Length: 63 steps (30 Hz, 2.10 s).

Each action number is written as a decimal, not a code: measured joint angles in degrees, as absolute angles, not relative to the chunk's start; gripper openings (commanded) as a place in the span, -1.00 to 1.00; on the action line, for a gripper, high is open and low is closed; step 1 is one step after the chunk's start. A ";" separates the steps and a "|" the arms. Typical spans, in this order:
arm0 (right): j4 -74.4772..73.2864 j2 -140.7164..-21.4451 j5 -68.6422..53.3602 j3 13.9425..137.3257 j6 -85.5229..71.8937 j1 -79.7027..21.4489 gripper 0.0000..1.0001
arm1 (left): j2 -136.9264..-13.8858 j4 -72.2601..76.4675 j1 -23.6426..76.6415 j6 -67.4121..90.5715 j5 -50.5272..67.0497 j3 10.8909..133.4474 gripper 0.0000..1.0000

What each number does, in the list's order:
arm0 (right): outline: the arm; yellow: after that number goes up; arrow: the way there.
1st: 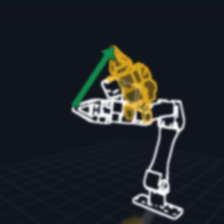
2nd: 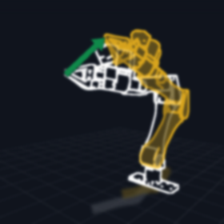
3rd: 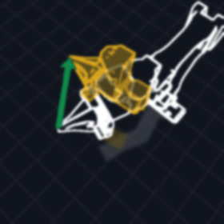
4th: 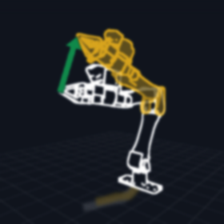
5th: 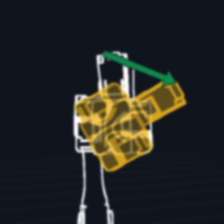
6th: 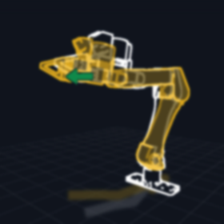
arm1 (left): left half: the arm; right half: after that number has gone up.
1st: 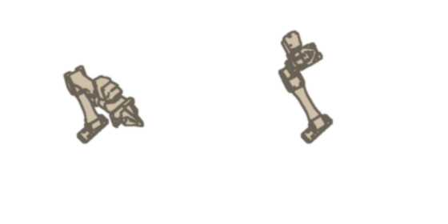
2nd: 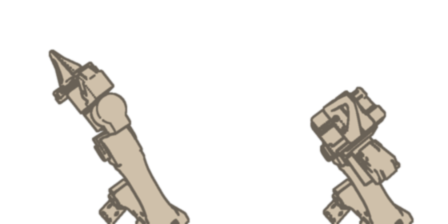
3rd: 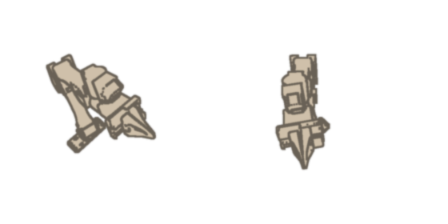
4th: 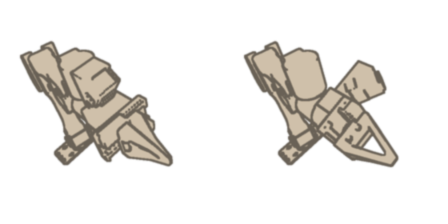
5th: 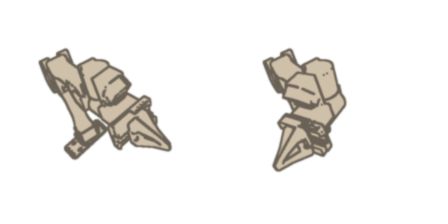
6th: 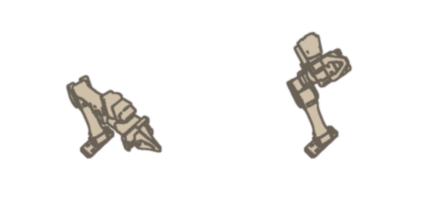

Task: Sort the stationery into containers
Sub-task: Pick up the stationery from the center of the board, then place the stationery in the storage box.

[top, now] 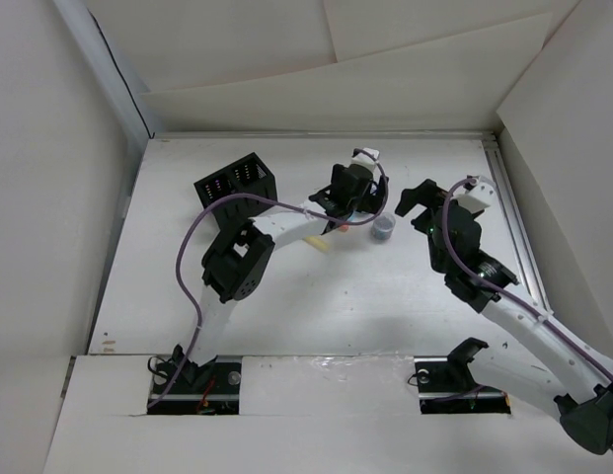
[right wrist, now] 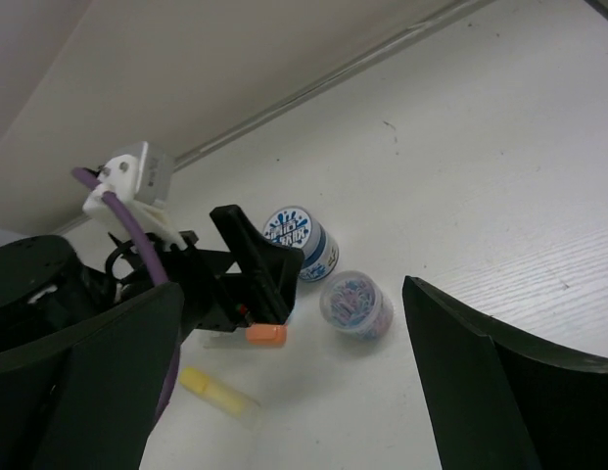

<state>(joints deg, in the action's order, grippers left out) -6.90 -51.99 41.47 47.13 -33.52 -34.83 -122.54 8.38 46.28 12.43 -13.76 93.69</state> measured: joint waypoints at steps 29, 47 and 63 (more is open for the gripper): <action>-4.64 -46.92 36.16 44.84 -33.85 -34.02 1.00 | -137.97 0.86 46.28 8.60 -15.20 112.66 -0.07; -3.77 -44.51 35.29 43.97 -33.82 -34.02 1.00 | -124.51 4.62 41.15 13.10 -15.57 103.88 -0.32; -3.38 -46.13 32.51 43.40 -33.63 -33.82 1.00 | -96.88 7.09 25.50 24.45 -25.91 81.60 -0.27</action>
